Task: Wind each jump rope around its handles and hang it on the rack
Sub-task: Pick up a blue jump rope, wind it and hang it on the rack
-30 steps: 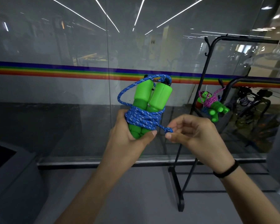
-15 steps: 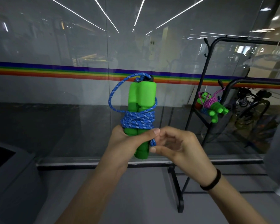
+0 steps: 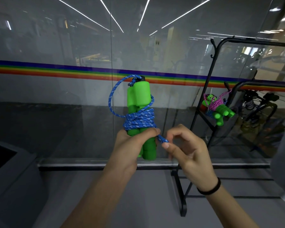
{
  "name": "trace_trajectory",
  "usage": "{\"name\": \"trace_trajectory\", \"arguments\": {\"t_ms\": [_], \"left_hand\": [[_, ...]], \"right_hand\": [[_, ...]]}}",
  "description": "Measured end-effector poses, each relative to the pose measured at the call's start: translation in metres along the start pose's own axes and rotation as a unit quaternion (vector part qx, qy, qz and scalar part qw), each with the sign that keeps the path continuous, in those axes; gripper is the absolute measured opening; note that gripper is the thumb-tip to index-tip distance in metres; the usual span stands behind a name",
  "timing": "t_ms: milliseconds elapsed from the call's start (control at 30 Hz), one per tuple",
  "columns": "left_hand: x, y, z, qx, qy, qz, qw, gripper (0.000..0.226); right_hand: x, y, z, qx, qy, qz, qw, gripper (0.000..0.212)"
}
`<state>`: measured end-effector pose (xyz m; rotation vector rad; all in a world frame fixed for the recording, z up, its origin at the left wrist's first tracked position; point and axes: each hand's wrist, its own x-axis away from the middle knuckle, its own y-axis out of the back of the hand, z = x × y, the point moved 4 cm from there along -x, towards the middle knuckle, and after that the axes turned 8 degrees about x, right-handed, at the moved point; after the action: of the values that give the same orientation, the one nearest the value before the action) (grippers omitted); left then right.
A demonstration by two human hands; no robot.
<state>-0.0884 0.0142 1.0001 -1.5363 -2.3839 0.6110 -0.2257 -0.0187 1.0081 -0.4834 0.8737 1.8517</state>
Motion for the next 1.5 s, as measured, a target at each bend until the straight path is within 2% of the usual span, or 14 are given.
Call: {"name": "trace_trajectory", "arguments": {"t_ms": [100, 200, 267, 400, 467, 567, 667, 800, 933, 1067, 1200, 1333, 1500], "left_hand": [[-0.002, 0.003, -0.003, 0.021, -0.016, -0.016, 1.0, 0.012], [-0.002, 0.003, -0.009, -0.013, -0.046, 0.003, 0.999, 0.008], [0.0, 0.001, -0.011, -0.035, -0.049, 0.024, 0.998, 0.009], [0.001, -0.003, -0.007, -0.094, -0.038, 0.076, 0.992, 0.022], [0.0, -0.005, -0.007, -0.111, -0.038, 0.091, 0.989, 0.026], [0.0, -0.01, -0.007, -0.155, -0.079, 0.095, 0.98, 0.041], [0.004, -0.012, -0.006, -0.226, -0.128, 0.052, 0.964, 0.063], [0.016, -0.02, -0.012, -0.256, -0.16, 0.037, 0.953, 0.052], [0.026, -0.025, -0.015, -0.263, -0.169, 0.054, 0.948, 0.044], [0.029, -0.024, -0.014, -0.276, -0.164, 0.05, 0.946, 0.042], [0.032, -0.02, -0.012, -0.309, -0.166, 0.04, 0.935, 0.043], [0.032, -0.016, -0.013, -0.351, -0.179, 0.028, 0.919, 0.043], [0.034, -0.011, -0.012, -0.39, -0.18, 0.016, 0.903, 0.045]], "right_hand": [[0.005, 0.002, 0.009, 0.144, 0.086, -0.064, 0.984, 0.009], [0.007, 0.004, 0.015, 0.197, 0.102, -0.11, 0.969, 0.007], [0.005, 0.007, 0.016, 0.167, 0.095, -0.111, 0.975, 0.004], [-0.004, 0.014, 0.018, -0.018, 0.052, -0.07, 0.996, 0.006], [-0.004, 0.017, 0.021, -0.042, 0.055, -0.059, 0.996, 0.006], [-0.004, 0.018, 0.027, 0.078, 0.087, -0.078, 0.99, 0.003], [-0.006, 0.015, 0.036, 0.181, 0.127, -0.097, 0.97, 0.004], [-0.003, 0.013, 0.042, 0.231, 0.159, -0.127, 0.952, 0.006], [-0.003, 0.017, 0.044, 0.248, 0.145, -0.168, 0.943, 0.005], [-0.004, 0.02, 0.047, 0.24, 0.102, -0.156, 0.953, 0.006], [-0.009, 0.024, 0.045, 0.234, 0.048, -0.127, 0.963, 0.023], [-0.013, 0.022, 0.047, 0.311, 0.088, -0.073, 0.943, 0.015], [-0.016, 0.017, 0.047, 0.332, 0.105, -0.005, 0.938, 0.013]]}}
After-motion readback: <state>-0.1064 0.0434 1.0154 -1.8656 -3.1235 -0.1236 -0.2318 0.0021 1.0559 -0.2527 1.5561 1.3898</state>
